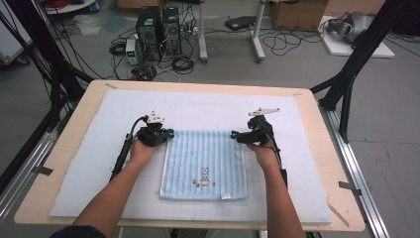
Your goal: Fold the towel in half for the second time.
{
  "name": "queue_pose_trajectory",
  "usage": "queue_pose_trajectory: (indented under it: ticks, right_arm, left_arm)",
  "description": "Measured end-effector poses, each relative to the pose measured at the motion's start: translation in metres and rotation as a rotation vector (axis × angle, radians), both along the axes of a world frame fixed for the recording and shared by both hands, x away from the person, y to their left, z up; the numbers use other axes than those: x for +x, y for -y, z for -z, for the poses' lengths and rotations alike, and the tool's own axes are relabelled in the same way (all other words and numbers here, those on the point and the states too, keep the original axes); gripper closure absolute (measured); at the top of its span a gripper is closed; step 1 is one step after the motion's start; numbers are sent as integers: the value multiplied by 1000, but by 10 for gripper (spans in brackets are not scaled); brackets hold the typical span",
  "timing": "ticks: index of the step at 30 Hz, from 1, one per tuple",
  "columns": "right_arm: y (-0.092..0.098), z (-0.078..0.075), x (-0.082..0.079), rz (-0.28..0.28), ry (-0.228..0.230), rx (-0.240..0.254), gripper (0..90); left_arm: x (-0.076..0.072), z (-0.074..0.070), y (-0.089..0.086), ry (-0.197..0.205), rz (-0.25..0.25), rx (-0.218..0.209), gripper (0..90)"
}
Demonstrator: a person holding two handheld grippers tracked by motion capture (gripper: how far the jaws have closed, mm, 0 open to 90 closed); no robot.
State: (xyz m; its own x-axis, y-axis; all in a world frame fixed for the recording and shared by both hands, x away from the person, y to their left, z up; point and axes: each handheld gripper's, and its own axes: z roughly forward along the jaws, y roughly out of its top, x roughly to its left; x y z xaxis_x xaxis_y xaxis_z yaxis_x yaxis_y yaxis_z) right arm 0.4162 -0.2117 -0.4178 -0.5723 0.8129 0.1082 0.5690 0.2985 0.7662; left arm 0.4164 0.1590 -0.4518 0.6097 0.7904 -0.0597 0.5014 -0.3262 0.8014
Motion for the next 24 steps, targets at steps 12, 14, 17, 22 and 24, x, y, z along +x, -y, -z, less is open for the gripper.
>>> queue_pose_trajectory:
  ticks: [12,14,17,22,24]
  right_arm:
    - [-14,21,8,6,-85,-118,655]
    - [-15,21,7,-18,-94,-94,806]
    - [-18,21,5,-23,-90,-101,835]
    - [-21,14,1,2,-23,-120,834]
    - [-19,10,0,13,3,-100,834]
  left_arm:
    - [0,0,-1,-5,-3,-5,858]
    - [1,0,-1,-9,-4,-14,859]
    - [1,0,-1,-6,-2,-10,862]
    - [2,-4,-6,-15,-42,-90,866]
    - [2,-9,-8,15,-52,-131,866]
